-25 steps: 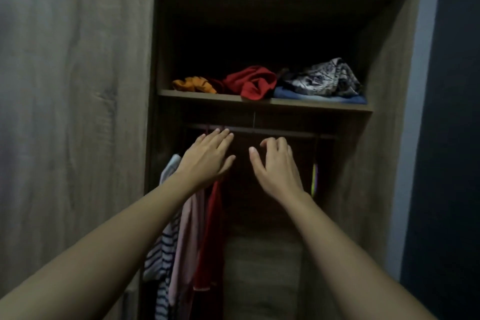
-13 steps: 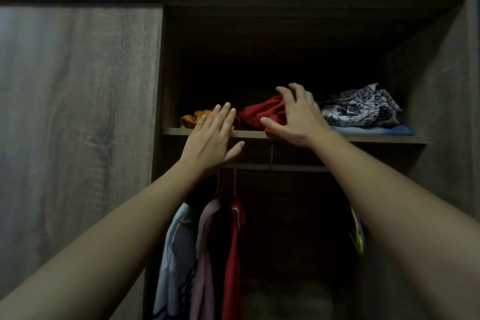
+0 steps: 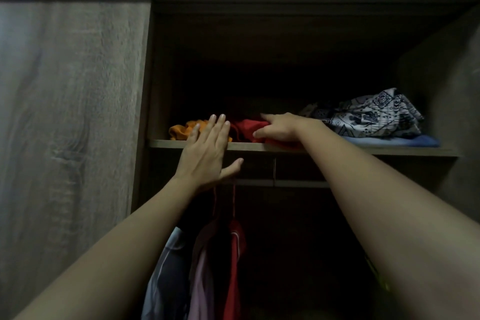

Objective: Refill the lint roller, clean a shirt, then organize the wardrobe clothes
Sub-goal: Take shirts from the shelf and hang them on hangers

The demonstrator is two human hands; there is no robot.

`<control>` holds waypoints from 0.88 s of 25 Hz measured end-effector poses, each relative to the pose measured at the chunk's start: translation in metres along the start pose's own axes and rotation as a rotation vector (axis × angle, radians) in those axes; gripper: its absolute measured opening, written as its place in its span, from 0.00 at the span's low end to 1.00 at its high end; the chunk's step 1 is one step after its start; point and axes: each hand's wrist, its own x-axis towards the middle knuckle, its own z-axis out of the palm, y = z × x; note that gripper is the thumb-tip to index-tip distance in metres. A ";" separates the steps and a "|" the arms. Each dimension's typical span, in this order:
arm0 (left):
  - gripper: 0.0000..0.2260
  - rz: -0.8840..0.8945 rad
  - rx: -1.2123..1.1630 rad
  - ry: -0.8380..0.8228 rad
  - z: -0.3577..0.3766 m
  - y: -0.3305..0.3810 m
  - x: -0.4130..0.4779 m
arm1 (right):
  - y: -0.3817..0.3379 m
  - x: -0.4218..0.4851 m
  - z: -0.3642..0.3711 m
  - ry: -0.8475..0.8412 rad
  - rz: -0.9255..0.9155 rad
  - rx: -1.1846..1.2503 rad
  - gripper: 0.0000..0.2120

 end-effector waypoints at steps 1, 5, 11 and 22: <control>0.39 0.003 -0.004 0.010 0.001 0.001 0.000 | -0.001 0.001 0.000 -0.004 0.017 -0.011 0.36; 0.38 0.010 0.000 0.023 0.001 0.001 0.000 | -0.007 0.005 0.007 0.013 0.015 -0.154 0.39; 0.39 0.010 -0.018 0.010 0.001 0.002 0.000 | -0.001 0.001 0.000 0.008 -0.105 0.000 0.38; 0.45 -0.012 -0.106 -0.103 -0.009 0.000 0.000 | -0.006 -0.026 -0.025 -0.114 -0.146 -0.089 0.41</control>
